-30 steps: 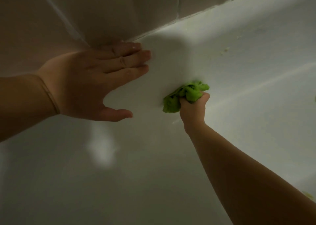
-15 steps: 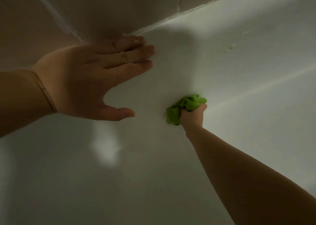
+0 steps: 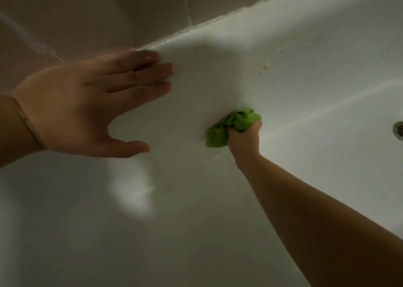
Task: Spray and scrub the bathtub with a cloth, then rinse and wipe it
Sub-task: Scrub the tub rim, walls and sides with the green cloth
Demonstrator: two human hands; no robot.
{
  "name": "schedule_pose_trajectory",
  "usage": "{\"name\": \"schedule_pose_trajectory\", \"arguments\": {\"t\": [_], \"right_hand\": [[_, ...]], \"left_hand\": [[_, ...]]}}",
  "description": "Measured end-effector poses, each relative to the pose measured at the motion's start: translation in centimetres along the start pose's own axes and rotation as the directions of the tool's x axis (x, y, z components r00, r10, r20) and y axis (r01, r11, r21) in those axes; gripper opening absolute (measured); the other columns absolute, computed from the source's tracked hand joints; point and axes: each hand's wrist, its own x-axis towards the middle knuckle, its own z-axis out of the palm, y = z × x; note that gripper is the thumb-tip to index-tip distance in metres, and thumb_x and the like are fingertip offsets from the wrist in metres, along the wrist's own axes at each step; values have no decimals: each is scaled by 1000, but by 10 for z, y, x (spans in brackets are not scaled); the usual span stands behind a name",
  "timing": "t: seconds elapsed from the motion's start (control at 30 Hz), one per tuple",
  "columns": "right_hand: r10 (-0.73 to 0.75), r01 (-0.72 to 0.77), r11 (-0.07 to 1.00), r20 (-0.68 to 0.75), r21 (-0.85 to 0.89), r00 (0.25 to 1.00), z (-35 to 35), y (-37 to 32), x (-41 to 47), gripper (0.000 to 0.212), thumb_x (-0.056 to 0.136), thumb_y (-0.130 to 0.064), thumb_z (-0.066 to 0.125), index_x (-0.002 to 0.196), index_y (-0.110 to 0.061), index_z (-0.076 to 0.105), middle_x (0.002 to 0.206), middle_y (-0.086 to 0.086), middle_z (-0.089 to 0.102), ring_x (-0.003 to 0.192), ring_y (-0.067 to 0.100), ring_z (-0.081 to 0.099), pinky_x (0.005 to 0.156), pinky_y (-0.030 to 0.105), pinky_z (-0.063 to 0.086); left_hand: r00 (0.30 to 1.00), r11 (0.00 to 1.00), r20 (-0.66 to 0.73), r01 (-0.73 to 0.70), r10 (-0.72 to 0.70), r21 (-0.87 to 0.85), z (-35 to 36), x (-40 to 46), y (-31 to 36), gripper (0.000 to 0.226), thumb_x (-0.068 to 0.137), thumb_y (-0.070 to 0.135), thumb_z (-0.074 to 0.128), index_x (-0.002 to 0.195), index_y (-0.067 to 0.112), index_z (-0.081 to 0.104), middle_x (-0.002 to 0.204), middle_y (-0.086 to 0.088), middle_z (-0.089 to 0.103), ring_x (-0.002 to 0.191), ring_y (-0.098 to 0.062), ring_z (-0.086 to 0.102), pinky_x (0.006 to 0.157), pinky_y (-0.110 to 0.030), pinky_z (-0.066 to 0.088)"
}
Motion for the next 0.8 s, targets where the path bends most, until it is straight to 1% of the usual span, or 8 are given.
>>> {"name": "schedule_pose_trajectory", "arguments": {"t": [0.13,0.27,0.37,0.47,0.57,0.63,0.7,0.8], "right_hand": [[-89,85,996,163,30,983,5,-28,-25,46,89,-8,69,122,-18,38,105,-6,56,93,12,60,74,25,53],[-295,299,947,-52,121,954,-20,-73,-29,40,88,-8,72,114,-17,43,94,-11,56,74,-8,57,62,13,50],[-259,282,946,-153,161,954,-31,-89,-25,35,90,-8,68,111,-15,41,88,-10,55,69,-8,57,64,20,48],[-230,233,960,-35,158,972,-15,-92,-49,43,89,-10,69,117,-25,42,104,-7,60,88,1,61,77,33,51],[-382,363,913,77,184,921,-5,-109,-69,50,86,-8,70,109,-39,37,115,-1,59,101,13,63,81,27,58],[-449,451,870,-59,197,892,-20,-125,-53,46,87,-5,69,111,-31,40,111,0,62,96,9,65,75,18,55],[-420,465,851,-214,245,882,-47,-131,-19,38,88,-5,68,115,-16,44,101,-2,64,85,3,66,76,24,56],[-252,294,933,-204,210,946,-66,-108,12,39,91,-11,66,122,-11,42,96,-6,62,75,-6,62,78,37,55]], "left_hand": [[998,995,-45,-44,48,87,-5,13,-12,95,85,65,66,151,-1,45,161,-13,40,152,-31,33,124,-50,28],[997,994,-41,-54,58,99,-1,17,-10,97,83,67,66,152,1,45,161,-13,39,154,-29,30,125,-50,26],[996,989,-43,-74,80,126,-2,22,-12,98,82,67,66,151,-1,47,162,-12,37,156,-26,24,127,-45,20],[996,992,-54,-69,74,103,2,28,-9,97,83,67,65,152,1,45,162,-12,37,156,-26,24,128,-44,20],[995,994,-66,-67,73,81,2,37,-6,98,84,67,64,156,5,40,164,-9,35,156,-25,25,127,-43,21],[996,995,-71,-54,60,82,2,40,-6,99,84,66,64,156,4,39,164,-9,35,156,-25,24,128,-42,20],[996,995,-78,-45,52,85,2,44,-4,99,83,66,64,155,2,40,161,-12,39,156,-24,24,128,-42,21],[996,995,-79,-43,50,93,3,50,-4,99,82,66,66,154,3,41,160,-12,41,155,-24,27,126,-44,25]]}}
